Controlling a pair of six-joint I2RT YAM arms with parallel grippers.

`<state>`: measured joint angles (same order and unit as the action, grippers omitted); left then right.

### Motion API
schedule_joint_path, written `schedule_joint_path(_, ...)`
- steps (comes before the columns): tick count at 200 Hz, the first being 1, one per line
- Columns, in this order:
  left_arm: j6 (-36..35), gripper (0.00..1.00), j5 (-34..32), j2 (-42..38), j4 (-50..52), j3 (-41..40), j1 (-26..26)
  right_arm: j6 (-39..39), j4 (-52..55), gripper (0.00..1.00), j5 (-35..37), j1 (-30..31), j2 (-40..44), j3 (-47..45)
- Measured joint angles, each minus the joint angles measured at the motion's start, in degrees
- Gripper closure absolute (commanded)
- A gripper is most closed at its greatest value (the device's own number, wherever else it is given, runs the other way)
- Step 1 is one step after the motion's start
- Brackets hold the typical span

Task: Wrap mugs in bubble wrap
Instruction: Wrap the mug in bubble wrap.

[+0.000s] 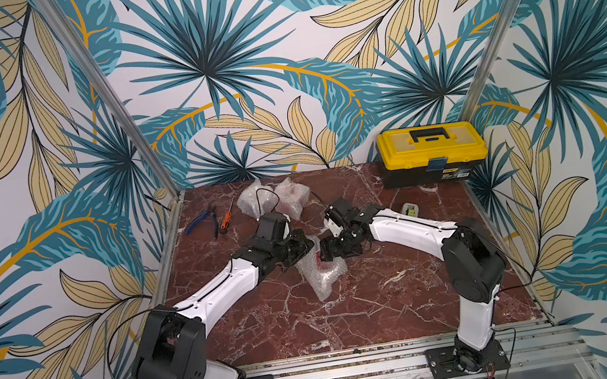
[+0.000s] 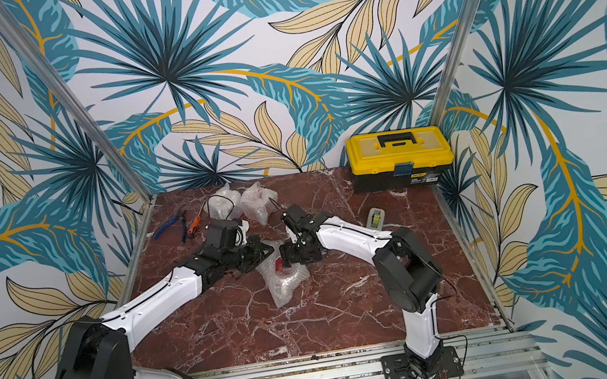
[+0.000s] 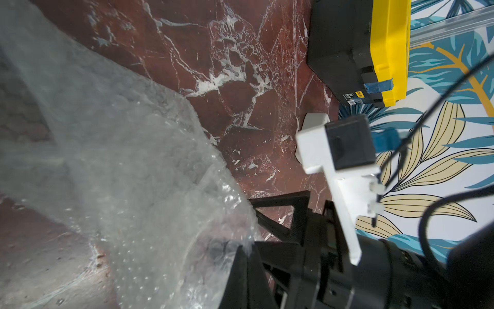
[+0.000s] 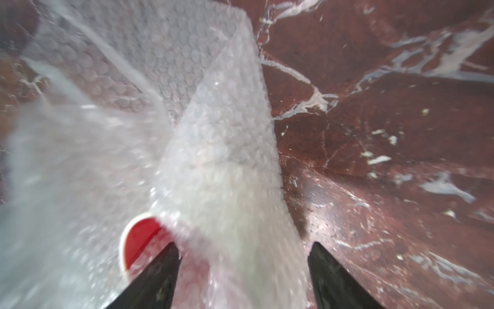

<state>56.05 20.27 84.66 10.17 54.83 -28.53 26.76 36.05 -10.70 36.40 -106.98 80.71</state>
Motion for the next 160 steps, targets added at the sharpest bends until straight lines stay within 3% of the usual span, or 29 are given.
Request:
schedule_joint_path(93,1.6,1.0,-2.14,12.22,-1.01,6.73,-4.5,1.33,-4.76,0.23,4.35,-1.18,14.43,-12.11)
schedule_joint_path(160,2.49,1.0,-2.58,14.78,-2.29,8.15,-5.25,2.71,-13.84,0.16,0.31,-1.18,17.55,-17.11)
